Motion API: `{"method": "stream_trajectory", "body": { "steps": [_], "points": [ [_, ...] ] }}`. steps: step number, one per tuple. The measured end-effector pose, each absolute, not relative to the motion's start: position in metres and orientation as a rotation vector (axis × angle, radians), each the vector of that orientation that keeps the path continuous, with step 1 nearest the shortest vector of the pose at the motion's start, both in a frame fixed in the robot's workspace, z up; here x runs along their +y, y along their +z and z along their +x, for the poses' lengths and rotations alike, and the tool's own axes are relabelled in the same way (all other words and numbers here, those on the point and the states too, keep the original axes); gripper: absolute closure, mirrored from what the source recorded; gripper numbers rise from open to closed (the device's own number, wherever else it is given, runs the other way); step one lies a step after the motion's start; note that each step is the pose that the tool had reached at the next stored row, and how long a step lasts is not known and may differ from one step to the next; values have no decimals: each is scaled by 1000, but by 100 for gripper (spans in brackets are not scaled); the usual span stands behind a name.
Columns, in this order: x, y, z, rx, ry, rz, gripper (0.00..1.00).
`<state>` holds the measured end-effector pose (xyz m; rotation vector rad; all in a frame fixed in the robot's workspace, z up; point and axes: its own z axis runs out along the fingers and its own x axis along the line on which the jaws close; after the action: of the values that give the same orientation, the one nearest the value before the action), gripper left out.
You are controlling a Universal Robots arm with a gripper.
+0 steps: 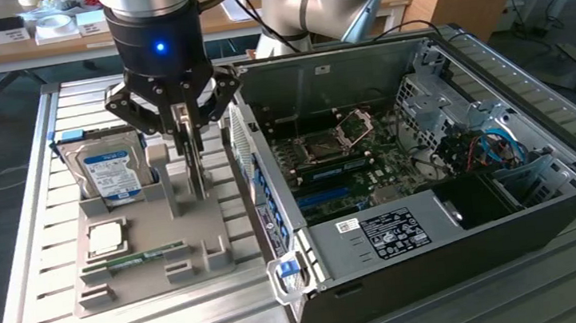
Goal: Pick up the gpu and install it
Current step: 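Pick up the gpu and move the gpu toward the slot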
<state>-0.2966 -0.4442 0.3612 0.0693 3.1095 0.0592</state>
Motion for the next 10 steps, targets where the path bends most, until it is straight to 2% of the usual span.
{"method": "stream_trajectory", "body": {
  "steps": [10],
  "points": [
    [-444, 378, -297, 3109, 59, 69, 73]
  ]
}}
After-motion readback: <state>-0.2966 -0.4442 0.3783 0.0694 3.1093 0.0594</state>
